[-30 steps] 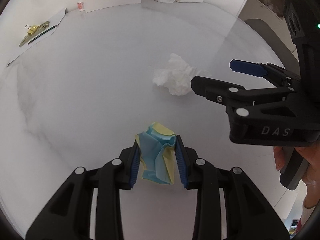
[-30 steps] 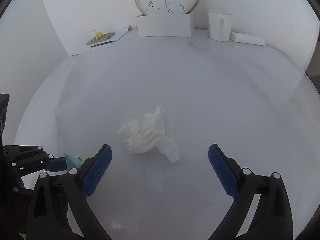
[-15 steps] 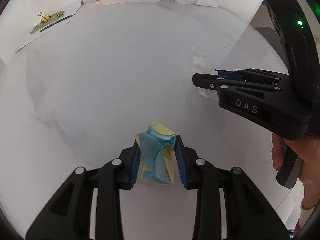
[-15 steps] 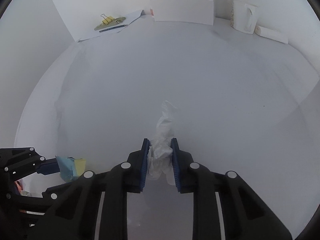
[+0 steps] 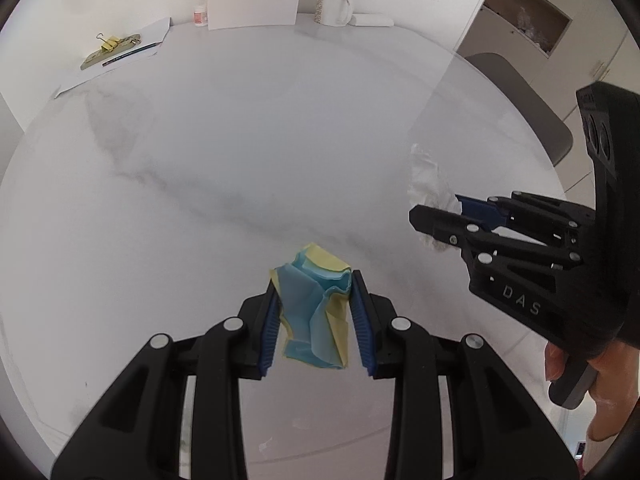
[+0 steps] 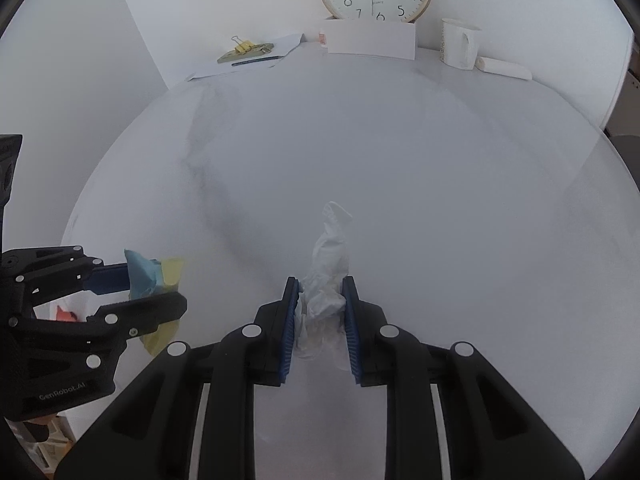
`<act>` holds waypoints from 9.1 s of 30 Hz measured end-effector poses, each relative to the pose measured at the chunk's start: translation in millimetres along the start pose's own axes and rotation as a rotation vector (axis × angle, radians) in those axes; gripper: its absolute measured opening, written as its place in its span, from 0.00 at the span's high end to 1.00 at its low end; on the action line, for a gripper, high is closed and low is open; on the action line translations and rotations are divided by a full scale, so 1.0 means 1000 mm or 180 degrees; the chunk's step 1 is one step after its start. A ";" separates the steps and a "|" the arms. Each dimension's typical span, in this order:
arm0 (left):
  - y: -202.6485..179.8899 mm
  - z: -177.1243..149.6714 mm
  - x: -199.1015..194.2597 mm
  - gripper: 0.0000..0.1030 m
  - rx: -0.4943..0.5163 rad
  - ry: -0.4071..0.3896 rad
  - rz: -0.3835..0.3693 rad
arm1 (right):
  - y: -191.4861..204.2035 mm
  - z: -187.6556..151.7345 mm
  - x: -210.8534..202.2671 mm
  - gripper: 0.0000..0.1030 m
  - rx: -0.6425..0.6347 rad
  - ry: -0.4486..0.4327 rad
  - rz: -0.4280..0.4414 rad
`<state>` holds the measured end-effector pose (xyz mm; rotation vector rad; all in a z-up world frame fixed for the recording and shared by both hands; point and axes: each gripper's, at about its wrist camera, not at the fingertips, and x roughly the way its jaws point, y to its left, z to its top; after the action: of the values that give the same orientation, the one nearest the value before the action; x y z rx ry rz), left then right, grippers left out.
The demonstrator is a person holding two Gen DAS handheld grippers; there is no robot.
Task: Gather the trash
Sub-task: 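Carry the blue-yellow paper and white tissue toward the wastebasket, then open the left tool over the wastebasket while the right tool releases the white tissue, then move both tools back over the table toward the red packet and green paper, then grasp the red snack packet with the left tool while the right tool grasps the green paper, then carry the red packet and green paper over the wastebasket, then open the left tool to drop the red packet while the right tool drops the green paper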
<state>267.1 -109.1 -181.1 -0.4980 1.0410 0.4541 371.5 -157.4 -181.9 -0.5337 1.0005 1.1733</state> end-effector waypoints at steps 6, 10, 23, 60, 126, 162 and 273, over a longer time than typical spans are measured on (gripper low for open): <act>-0.008 -0.091 -0.061 0.69 0.0224 0.0018 -0.0048 | 0.066 -0.090 -0.067 0.76 0.0249 -0.0021 -0.0040; -0.003 -0.157 -0.099 0.69 0.0374 0.0034 -0.0082 | 0.111 -0.152 -0.103 0.75 0.0453 -0.0036 -0.0070; 0.015 -0.334 -0.196 0.69 0.0770 0.0058 -0.0384 | 0.246 -0.317 -0.178 0.75 0.0749 0.0031 -0.0159; 0.031 -0.395 -0.101 0.32 0.0539 0.0596 -0.0129 | 0.244 -0.376 -0.159 0.73 0.0576 0.0574 0.0117; 0.204 -0.225 -0.133 0.08 0.1394 0.0015 -0.0110 | 0.321 -0.210 -0.141 0.02 0.1493 -0.0443 -0.0879; 0.206 -0.188 -0.099 0.64 0.1118 0.0104 -0.0294 | 0.261 -0.133 -0.048 0.02 0.1422 -0.0163 -0.0646; 0.074 -0.380 -0.226 0.13 0.0861 -0.0178 0.0001 | 0.290 -0.378 -0.113 0.55 0.0867 0.0172 -0.0053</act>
<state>-137.5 -299.3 -149.6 -0.2429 1.0302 0.3192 -41.4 -416.4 -227.3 -0.3574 1.1788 0.9922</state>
